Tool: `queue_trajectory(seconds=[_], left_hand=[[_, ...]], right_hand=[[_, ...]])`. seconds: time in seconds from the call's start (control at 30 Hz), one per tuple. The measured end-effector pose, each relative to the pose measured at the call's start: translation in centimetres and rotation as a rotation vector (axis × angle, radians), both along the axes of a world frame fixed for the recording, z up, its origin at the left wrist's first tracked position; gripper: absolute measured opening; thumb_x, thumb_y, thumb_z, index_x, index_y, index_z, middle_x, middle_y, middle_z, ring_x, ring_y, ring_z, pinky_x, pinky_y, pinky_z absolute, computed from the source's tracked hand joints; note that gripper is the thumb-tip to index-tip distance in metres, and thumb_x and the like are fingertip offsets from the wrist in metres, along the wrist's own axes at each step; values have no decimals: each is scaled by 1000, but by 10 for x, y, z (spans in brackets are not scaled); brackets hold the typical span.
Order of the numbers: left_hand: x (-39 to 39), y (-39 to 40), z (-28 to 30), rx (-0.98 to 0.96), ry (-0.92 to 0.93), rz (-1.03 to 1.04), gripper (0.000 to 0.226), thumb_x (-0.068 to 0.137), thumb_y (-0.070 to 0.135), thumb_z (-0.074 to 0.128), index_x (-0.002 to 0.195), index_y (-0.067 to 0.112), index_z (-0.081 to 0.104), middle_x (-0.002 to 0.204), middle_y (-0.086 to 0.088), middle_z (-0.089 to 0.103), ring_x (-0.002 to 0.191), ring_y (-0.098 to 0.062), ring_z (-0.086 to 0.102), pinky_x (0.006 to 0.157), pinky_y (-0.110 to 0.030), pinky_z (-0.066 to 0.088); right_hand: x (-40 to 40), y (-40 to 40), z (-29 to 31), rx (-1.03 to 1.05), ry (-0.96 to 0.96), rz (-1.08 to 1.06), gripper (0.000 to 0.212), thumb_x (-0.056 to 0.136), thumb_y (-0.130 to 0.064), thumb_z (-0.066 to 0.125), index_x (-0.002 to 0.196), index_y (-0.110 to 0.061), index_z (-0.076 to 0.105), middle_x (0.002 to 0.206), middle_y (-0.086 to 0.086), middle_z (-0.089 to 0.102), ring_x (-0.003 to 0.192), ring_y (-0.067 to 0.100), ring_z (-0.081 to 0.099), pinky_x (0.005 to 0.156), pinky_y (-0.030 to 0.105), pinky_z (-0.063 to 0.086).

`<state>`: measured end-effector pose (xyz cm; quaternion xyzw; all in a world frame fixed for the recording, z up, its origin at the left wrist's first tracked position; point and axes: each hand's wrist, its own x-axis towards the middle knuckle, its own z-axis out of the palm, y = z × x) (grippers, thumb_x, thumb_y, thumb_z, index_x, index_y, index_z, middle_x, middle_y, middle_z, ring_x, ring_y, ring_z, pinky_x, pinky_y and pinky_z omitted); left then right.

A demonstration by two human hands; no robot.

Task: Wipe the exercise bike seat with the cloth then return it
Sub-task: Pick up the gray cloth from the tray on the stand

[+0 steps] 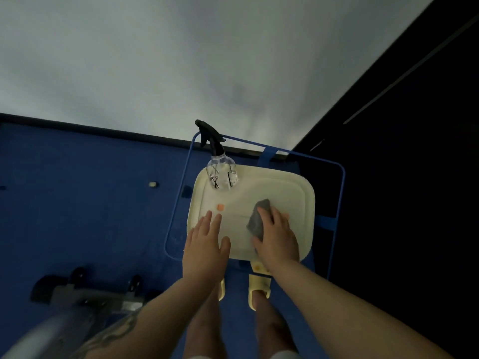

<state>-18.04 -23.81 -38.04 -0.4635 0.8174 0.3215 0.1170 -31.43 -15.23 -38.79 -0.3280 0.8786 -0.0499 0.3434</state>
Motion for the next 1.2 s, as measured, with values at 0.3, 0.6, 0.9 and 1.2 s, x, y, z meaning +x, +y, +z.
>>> queue_trajectory(seconds=[0.3, 0.6, 0.9, 1.2], left_hand=[[7, 9, -8, 97, 24, 59, 54, 95, 33, 38, 146, 27, 23, 157, 4, 14, 142, -19, 14, 115, -40, 16], [8, -14, 41, 46, 93, 26, 58, 92, 32, 46, 145, 29, 24, 157, 5, 14, 141, -21, 16, 115, -39, 17], [16, -37, 170, -217, 224, -149, 60, 92, 38, 44, 146, 29, 20, 155, 7, 18, 142, -12, 15, 112, -24, 0], [42, -28, 271, -457, 322, 33, 58, 90, 39, 48, 144, 30, 29, 153, 10, 24, 139, -12, 22, 113, -30, 15]], right_hand=[[4, 7, -16, -74, -36, -109, 40, 90, -14, 56, 128, -22, 46, 120, 7, 46, 108, 25, 49, 79, 41, 50], [-5, 15, 34, -245, -26, -14, 39, 89, -14, 59, 124, -28, 49, 115, -3, 47, 100, 15, 52, 67, 30, 48], [-28, 16, 167, -483, 55, 133, 46, 90, -22, 61, 133, -30, 47, 120, -7, 49, 105, 12, 52, 80, 33, 52], [-30, 18, 267, -749, 159, 239, 49, 85, -30, 67, 129, -36, 49, 113, -18, 50, 97, -1, 49, 79, 17, 43]])
